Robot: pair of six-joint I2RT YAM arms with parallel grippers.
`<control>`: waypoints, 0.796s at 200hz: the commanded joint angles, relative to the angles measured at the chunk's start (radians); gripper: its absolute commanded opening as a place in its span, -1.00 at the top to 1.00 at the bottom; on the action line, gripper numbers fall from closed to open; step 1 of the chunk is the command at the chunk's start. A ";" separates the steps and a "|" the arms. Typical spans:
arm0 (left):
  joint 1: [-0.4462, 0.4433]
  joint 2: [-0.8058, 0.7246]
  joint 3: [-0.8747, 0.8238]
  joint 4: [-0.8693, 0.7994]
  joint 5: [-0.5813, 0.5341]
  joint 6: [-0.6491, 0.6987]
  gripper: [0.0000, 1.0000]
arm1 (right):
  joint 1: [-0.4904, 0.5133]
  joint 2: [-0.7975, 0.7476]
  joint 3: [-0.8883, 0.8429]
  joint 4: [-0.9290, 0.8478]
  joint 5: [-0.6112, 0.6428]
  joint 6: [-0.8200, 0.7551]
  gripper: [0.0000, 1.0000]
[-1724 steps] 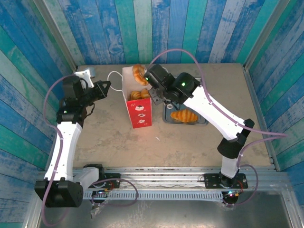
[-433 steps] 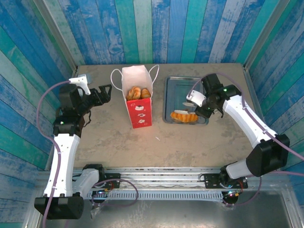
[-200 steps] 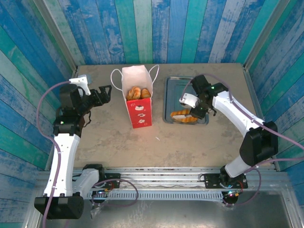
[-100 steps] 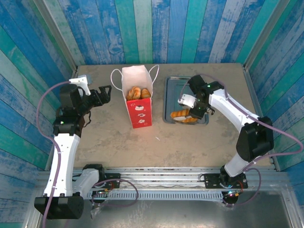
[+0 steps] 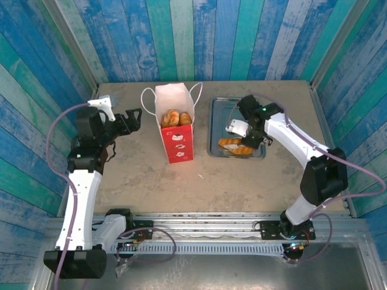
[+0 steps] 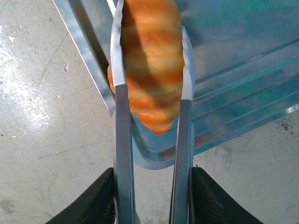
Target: Place the fake bread into the paper bag
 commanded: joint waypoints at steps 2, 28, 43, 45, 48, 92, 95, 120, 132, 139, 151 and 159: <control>0.005 -0.015 0.028 0.012 0.002 -0.009 -0.89 | 0.007 -0.081 0.038 0.011 0.036 -0.109 0.39; 0.005 -0.020 0.032 0.024 -0.005 -0.026 -0.89 | 0.007 -0.149 0.035 0.053 0.016 -0.059 0.40; 0.005 -0.026 0.022 0.053 -0.022 -0.045 -0.89 | 0.007 -0.194 0.020 0.086 0.014 -0.030 0.40; 0.005 -0.027 0.022 0.057 -0.024 -0.048 -0.89 | 0.007 -0.199 0.018 0.089 0.014 -0.026 0.40; 0.005 -0.026 0.022 0.062 -0.027 -0.052 -0.89 | 0.007 -0.207 0.017 0.095 0.015 -0.019 0.40; 0.005 -0.027 0.038 0.092 -0.029 -0.091 -0.88 | 0.007 -0.315 0.012 0.180 0.016 0.169 0.43; 0.005 -0.027 0.040 0.090 -0.028 -0.094 -0.88 | 0.007 -0.324 0.007 0.190 0.013 0.187 0.43; 0.005 -0.023 0.056 0.078 -0.013 -0.103 -0.88 | 0.007 -0.391 -0.038 0.286 -0.024 0.277 0.45; 0.005 -0.021 0.057 0.078 -0.006 -0.108 -0.88 | 0.007 -0.420 -0.049 0.322 -0.033 0.316 0.47; 0.005 -0.020 0.058 0.078 0.002 -0.114 -0.88 | 0.007 -0.434 -0.051 0.340 -0.032 0.343 0.47; 0.005 -0.012 0.063 0.078 0.033 -0.127 -0.88 | 0.008 -0.455 -0.042 0.360 -0.041 0.390 0.47; 0.005 -0.005 0.068 0.079 0.057 -0.136 -0.88 | 0.007 -0.469 -0.033 0.375 -0.070 0.415 0.48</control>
